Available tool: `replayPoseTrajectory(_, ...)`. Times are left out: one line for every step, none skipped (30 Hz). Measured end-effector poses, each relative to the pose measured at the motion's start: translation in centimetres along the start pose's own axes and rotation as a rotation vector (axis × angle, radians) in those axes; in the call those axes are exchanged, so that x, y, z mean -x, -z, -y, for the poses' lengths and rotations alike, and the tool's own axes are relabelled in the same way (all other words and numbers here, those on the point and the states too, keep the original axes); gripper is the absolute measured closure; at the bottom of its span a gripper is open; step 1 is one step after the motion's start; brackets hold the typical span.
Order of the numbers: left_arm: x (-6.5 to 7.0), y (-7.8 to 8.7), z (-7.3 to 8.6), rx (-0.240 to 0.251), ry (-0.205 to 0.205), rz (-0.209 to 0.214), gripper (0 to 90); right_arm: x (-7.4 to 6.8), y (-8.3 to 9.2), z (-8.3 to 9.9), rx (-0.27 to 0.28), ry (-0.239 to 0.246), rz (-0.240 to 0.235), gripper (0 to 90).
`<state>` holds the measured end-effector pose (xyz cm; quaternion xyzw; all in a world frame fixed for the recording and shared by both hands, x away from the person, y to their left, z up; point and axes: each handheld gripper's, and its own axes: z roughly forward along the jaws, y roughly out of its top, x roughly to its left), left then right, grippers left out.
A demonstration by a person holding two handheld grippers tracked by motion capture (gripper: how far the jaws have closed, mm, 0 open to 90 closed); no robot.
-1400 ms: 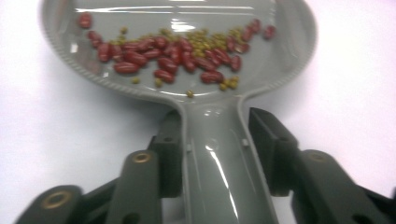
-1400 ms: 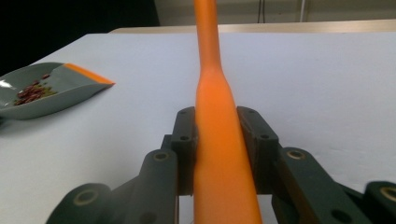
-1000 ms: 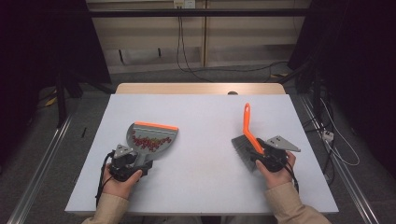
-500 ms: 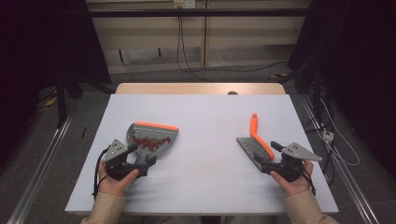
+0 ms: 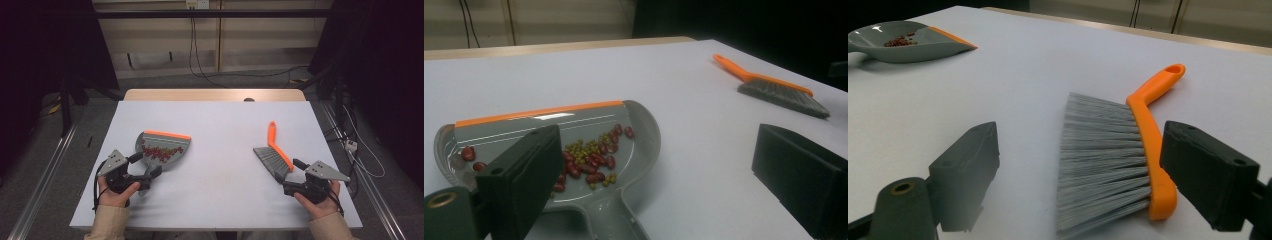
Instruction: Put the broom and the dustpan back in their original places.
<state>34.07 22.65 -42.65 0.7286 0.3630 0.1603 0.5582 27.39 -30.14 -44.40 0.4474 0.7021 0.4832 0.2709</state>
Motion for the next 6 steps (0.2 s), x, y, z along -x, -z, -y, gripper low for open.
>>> replayPoseTrajectory(-0.01,0.00,0.02,0.007,0.003,-0.002,6.2,-0.04,-0.01,0.02,0.001,-0.002,-0.009,16.4)
replayPoseTrajectory(-0.01,0.00,0.02,0.010,0.005,-0.002,6.2,-0.07,-0.02,0.02,0.003,-0.005,-0.014,16.4)
replayPoseTrajectory(0.01,0.00,0.00,0.007,0.001,0.000,6.2,-0.11,-0.03,0.00,0.006,-0.002,-0.014,16.4)
replayPoseTrajectory(0.02,-0.01,-0.01,0.005,-0.006,-0.001,6.2,-0.11,-0.04,-0.04,0.008,-0.001,-0.018,16.4)
replayPoseTrajectory(0.03,-0.05,0.00,0.003,-0.005,-0.001,6.2,-0.12,-0.05,-0.07,0.012,-0.005,-0.020,16.4)
replayPoseTrajectory(0.05,-0.11,0.03,0.002,0.000,0.005,6.2,-0.13,-0.02,-0.08,0.015,-0.002,-0.019,16.4)
